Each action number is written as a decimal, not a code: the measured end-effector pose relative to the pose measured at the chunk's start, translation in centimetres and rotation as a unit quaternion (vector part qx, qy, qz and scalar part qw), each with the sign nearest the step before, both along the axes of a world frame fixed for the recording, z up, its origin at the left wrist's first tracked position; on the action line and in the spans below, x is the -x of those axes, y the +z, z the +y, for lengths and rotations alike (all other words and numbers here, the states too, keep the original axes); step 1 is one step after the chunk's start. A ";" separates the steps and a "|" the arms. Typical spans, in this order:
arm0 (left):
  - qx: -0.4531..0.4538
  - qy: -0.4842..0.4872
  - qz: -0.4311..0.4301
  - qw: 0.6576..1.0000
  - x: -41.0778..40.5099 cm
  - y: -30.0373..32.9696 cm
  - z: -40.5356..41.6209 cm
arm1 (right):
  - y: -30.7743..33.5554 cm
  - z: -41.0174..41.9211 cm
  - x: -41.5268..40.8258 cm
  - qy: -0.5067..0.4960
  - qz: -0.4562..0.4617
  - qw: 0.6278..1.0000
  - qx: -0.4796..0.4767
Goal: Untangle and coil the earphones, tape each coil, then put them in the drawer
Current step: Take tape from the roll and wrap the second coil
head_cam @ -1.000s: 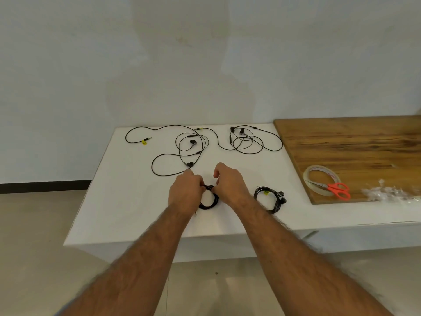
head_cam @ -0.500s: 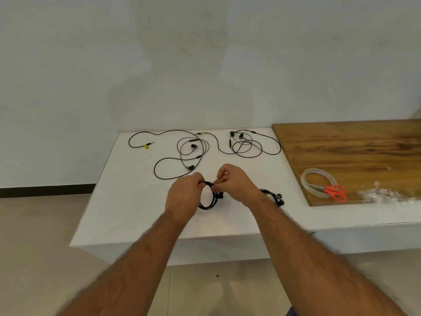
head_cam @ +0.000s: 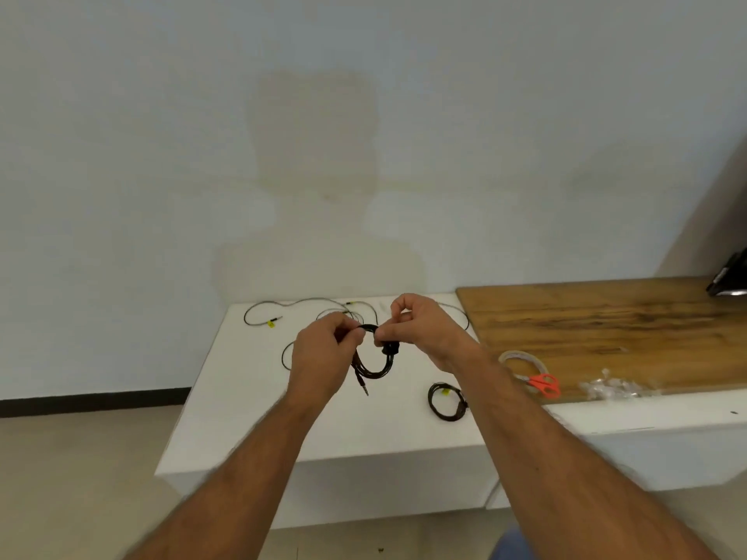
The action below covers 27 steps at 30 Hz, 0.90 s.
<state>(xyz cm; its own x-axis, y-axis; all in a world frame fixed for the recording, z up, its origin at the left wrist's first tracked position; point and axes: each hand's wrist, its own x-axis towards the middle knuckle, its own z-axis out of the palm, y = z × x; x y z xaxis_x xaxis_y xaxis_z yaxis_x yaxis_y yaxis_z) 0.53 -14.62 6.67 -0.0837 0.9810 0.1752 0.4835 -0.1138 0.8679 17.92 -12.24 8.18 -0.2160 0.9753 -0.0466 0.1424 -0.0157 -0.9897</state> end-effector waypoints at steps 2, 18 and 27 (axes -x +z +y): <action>0.032 -0.033 -0.074 0.996 0.3 2.3 -0.8 | 2.6 -1.0 -0.2 0.002 -0.029 0.999 -0.029; 0.152 -0.198 -0.022 0.968 2.9 15.4 -7.1 | 14.9 -8.2 1.0 0.052 -0.185 0.970 -0.145; 0.090 -0.200 0.007 0.976 3.4 17.6 -8.4 | 17.3 -9.8 1.6 0.069 -0.177 0.966 -0.176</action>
